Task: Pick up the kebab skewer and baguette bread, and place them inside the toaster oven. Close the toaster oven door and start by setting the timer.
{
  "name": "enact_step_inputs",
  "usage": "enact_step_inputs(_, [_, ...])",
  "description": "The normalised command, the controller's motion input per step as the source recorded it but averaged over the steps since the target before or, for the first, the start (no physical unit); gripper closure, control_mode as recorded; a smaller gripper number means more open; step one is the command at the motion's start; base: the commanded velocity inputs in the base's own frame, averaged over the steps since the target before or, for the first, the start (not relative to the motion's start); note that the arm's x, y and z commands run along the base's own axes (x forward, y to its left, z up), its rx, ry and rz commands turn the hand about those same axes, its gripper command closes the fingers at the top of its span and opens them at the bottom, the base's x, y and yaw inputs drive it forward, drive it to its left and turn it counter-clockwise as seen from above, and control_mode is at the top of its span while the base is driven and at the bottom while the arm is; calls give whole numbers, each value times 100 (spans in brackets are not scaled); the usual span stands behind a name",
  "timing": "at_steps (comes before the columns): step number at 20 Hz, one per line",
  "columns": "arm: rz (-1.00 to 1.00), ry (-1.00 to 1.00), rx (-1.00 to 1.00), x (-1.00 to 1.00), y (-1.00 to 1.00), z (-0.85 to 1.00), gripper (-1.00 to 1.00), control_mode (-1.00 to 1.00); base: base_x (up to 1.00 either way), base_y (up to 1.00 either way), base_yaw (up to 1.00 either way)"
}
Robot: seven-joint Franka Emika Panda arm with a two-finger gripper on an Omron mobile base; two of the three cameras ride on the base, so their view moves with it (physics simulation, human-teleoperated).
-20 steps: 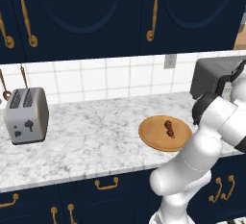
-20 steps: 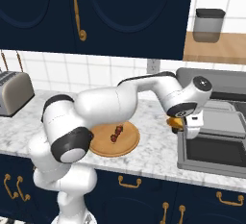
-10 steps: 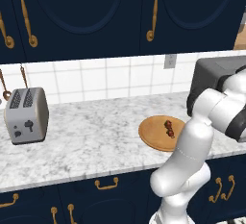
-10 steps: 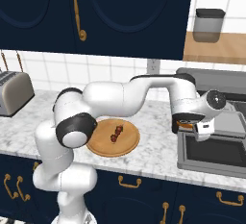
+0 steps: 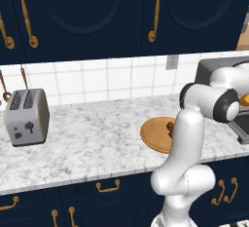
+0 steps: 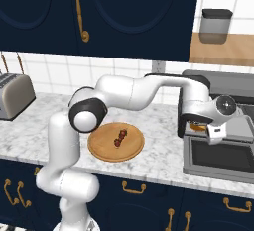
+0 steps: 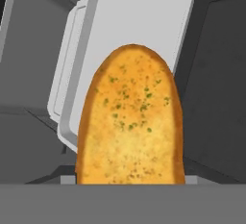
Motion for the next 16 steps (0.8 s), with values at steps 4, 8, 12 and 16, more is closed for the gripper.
enact_step_inputs(4, [0,0,0,14,-27,0,100,-100,0,0,0])
enact_step_inputs(8, [0,-1,0,22,-13,0,100,-100,0,0,0])
enact_step_inputs(12, [-3,-2,0,16,0,0,100,-100,0,0,0])
enact_step_inputs(16, [-6,-4,0,20,8,0,100,-100,0,0,0])
